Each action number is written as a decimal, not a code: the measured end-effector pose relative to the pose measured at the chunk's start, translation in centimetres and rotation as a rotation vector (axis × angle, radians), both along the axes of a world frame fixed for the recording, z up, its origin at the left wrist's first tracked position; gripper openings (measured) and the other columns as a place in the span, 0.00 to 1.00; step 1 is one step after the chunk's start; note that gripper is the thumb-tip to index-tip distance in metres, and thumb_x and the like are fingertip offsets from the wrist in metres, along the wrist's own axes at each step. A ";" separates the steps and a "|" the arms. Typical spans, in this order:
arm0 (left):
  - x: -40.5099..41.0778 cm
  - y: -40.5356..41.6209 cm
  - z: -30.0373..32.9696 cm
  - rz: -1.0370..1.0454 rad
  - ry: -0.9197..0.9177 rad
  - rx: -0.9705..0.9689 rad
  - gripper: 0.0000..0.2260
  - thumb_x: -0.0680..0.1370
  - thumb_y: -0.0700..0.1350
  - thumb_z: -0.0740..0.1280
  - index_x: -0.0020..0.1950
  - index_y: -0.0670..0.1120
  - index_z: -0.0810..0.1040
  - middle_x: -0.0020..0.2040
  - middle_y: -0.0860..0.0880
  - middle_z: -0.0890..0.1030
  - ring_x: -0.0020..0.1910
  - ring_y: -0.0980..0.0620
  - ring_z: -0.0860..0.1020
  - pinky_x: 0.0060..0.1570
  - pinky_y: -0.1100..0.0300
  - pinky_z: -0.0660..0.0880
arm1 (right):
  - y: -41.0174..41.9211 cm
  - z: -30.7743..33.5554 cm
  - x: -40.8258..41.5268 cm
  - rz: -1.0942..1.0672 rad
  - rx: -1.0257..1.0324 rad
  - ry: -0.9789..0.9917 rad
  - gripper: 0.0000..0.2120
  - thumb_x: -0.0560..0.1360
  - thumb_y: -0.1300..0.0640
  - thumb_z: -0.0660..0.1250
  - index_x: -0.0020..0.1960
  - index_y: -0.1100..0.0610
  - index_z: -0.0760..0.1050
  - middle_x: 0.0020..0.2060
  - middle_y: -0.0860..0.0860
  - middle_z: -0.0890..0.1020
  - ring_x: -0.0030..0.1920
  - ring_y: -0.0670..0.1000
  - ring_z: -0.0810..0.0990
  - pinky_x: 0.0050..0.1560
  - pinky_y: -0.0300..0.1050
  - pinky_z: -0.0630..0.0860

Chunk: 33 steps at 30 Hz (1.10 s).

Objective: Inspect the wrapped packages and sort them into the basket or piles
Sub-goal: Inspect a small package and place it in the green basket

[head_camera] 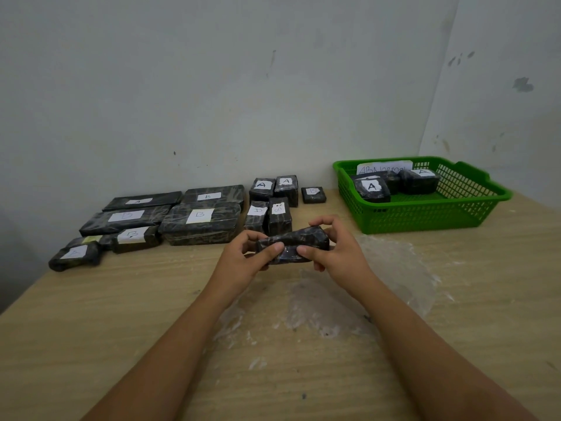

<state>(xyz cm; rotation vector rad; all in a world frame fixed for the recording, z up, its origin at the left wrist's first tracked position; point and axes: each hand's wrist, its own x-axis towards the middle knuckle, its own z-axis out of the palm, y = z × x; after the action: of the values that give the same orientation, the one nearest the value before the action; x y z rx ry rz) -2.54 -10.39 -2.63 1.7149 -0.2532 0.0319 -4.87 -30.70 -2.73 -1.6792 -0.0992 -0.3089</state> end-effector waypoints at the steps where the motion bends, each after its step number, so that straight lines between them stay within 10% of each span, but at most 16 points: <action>1: 0.0 0.0 0.0 0.000 -0.002 0.007 0.23 0.66 0.58 0.78 0.54 0.46 0.79 0.50 0.43 0.85 0.46 0.48 0.86 0.51 0.49 0.84 | 0.0 0.0 0.0 -0.006 0.001 -0.001 0.22 0.71 0.64 0.79 0.57 0.49 0.73 0.49 0.60 0.81 0.30 0.50 0.78 0.30 0.44 0.76; 33: 0.9 0.0 -0.2 0.058 0.122 -0.260 0.07 0.74 0.35 0.76 0.48 0.44 0.82 0.48 0.44 0.85 0.48 0.45 0.84 0.49 0.47 0.82 | 1.0 0.6 -0.7 0.000 0.066 -0.034 0.07 0.81 0.55 0.69 0.56 0.46 0.74 0.51 0.52 0.81 0.45 0.49 0.84 0.33 0.37 0.76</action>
<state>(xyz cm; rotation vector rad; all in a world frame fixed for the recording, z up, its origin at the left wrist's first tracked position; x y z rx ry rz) -1.61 -10.35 -2.81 1.4595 -0.1035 0.0028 -5.56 -29.74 -2.10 -1.6091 -0.1134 -0.3372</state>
